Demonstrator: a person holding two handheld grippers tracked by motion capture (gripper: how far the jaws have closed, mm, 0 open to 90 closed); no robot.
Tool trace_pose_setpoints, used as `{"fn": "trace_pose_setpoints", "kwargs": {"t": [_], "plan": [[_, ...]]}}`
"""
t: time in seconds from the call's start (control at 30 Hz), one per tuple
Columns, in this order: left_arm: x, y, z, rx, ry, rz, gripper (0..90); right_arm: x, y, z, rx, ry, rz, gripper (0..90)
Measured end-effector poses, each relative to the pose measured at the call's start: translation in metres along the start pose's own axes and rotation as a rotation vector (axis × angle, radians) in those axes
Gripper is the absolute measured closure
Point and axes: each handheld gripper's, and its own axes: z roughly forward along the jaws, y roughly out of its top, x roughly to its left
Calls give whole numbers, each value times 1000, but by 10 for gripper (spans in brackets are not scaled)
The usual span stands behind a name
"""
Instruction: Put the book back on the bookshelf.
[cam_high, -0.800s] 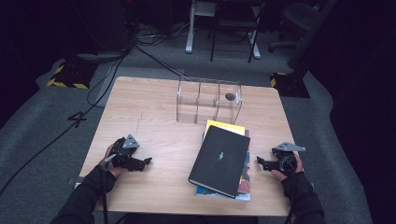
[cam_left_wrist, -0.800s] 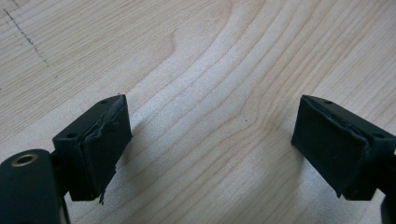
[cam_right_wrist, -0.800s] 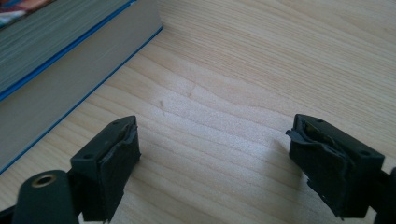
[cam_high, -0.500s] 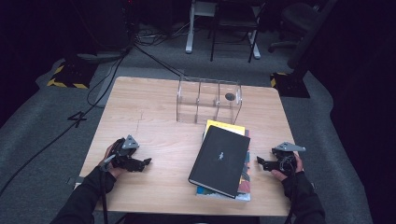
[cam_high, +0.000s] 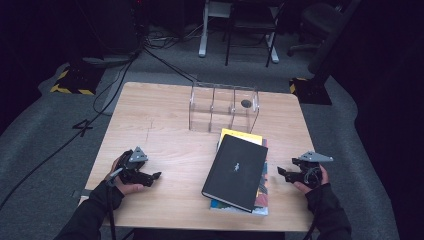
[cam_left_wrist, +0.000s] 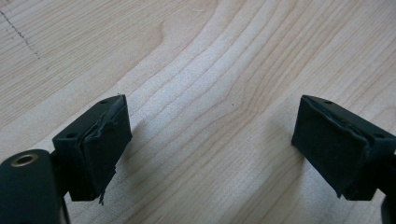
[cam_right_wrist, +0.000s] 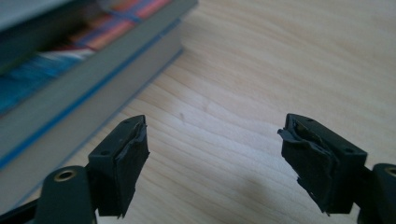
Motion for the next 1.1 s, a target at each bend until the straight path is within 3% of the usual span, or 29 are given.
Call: {"fn": "trace_pose_setpoints", "kwargs": {"t": [0.27,0.37,0.6,0.9,1.1], "plan": [[-6,1,2,-4,-5,9,117,24,23,-37,-96,110,-55,261],[-10,2,2,-4,-13,20,117,38,32,-46,-105,145,-76,261],[-18,5,5,-2,-25,37,117,63,42,-50,-117,209,-112,289],[-26,8,8,2,-43,56,117,88,49,-46,-80,289,-138,279],[-30,9,9,0,-54,61,115,95,52,-38,-42,327,-107,206]]}}
